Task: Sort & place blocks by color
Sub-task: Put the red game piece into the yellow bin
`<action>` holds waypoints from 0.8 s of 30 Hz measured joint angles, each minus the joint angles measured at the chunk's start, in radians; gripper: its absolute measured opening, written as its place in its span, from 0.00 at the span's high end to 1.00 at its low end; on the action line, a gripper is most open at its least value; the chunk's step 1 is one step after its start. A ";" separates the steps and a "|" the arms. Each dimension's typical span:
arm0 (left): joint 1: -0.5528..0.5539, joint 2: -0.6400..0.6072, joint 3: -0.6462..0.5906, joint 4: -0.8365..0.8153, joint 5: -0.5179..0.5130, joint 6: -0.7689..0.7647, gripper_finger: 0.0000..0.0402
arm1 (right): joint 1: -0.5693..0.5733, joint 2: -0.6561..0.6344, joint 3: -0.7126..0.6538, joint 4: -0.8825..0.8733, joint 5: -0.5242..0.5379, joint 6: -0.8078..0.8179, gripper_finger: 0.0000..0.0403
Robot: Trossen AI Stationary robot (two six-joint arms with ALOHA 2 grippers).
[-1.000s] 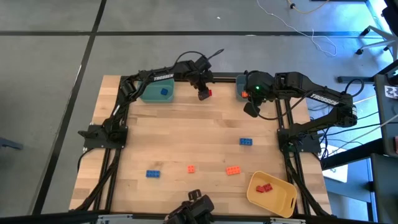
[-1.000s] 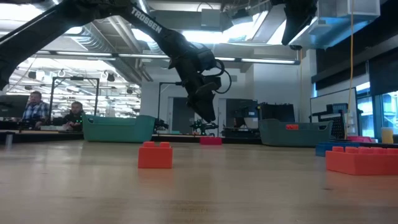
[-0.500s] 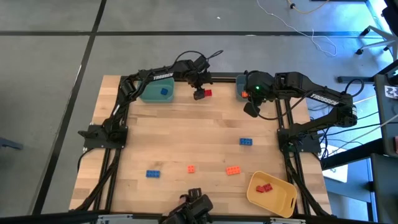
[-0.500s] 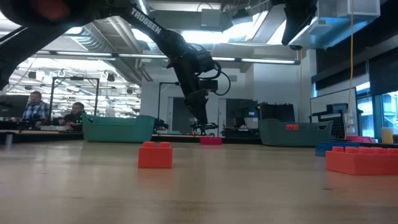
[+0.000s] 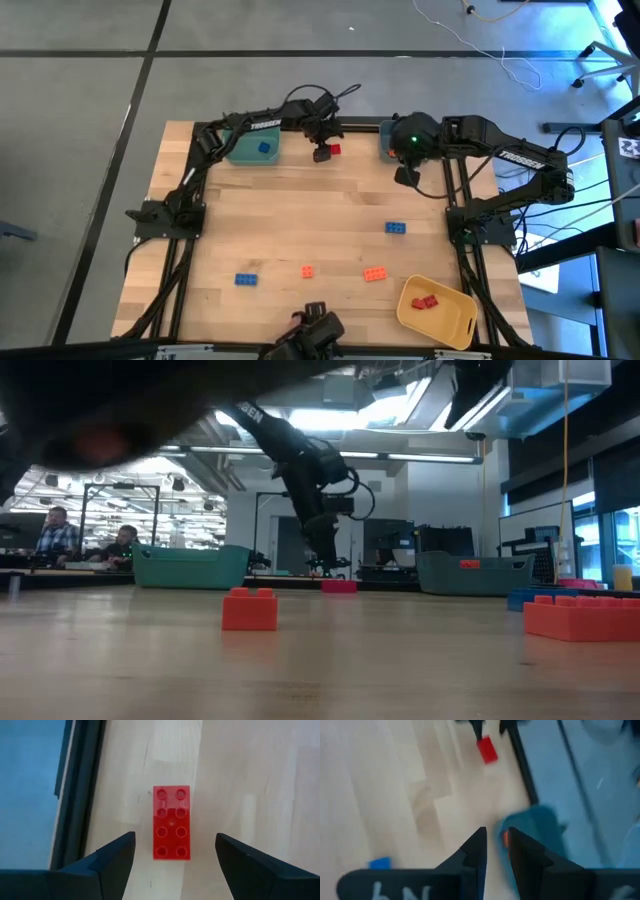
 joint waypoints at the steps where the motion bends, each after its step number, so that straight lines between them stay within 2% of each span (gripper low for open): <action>1: -0.001 0.007 0.000 0.000 0.000 0.000 0.33 | 0.000 0.000 0.000 0.016 0.000 -0.055 0.81; 4: -0.007 0.020 0.000 -0.004 -0.003 0.012 0.33 | 0.000 0.000 0.000 0.058 -0.012 -0.126 0.81; 18: 0.002 0.019 0.000 -0.004 0.024 0.028 0.33 | 0.000 0.000 0.000 0.122 -0.042 -0.117 0.81; 24: 0.010 0.019 0.000 -0.061 0.020 0.079 0.33 | 0.000 0.000 0.000 0.115 -0.043 -0.073 0.81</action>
